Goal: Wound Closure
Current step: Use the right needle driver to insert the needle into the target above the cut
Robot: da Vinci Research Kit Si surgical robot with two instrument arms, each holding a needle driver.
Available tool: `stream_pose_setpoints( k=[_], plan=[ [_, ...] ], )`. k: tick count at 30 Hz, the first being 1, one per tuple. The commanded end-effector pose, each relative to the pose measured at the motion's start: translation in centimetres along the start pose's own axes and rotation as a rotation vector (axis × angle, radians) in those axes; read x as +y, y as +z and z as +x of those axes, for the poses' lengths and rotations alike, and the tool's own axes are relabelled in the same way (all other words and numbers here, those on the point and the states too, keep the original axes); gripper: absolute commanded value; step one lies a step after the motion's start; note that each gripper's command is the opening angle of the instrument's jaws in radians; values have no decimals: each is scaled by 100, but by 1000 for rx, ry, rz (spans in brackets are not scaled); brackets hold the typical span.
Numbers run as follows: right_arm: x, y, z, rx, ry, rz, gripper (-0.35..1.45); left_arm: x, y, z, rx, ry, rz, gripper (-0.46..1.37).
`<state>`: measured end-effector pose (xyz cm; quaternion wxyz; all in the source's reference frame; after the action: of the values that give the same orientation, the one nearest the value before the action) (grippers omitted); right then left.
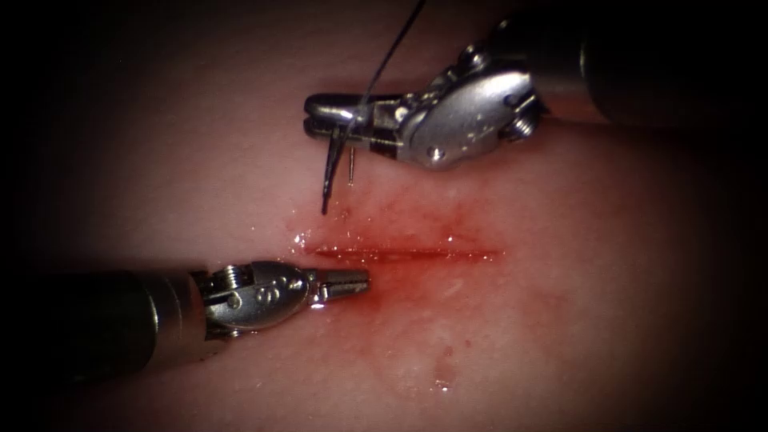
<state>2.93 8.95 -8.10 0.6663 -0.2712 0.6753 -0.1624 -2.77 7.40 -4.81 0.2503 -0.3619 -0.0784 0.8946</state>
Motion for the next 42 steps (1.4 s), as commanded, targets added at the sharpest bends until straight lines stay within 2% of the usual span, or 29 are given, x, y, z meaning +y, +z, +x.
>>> stream_pose_setpoints(
  k=[1,20,25,29,42],
  plan=[
    [0,0,0,1,-1,-7,-35,-1,-3,2,-1,-1,-5,-22],
    [-24,-7,13,24,-31,-5,-35,-8,-22,4,-4,-1,5,-20],
    [-47,-8,12,33,-61,6,-35,-10,-28,6,-8,-3,0,-21],
    [-65,-10,10,14,-81,14,-35,-10,-30,6,-5,-2,-2,-21],
    [-103,-19,-5,-45,51,19,-35,-12,-32,6,-3,-4,6,-21]
  ],
)
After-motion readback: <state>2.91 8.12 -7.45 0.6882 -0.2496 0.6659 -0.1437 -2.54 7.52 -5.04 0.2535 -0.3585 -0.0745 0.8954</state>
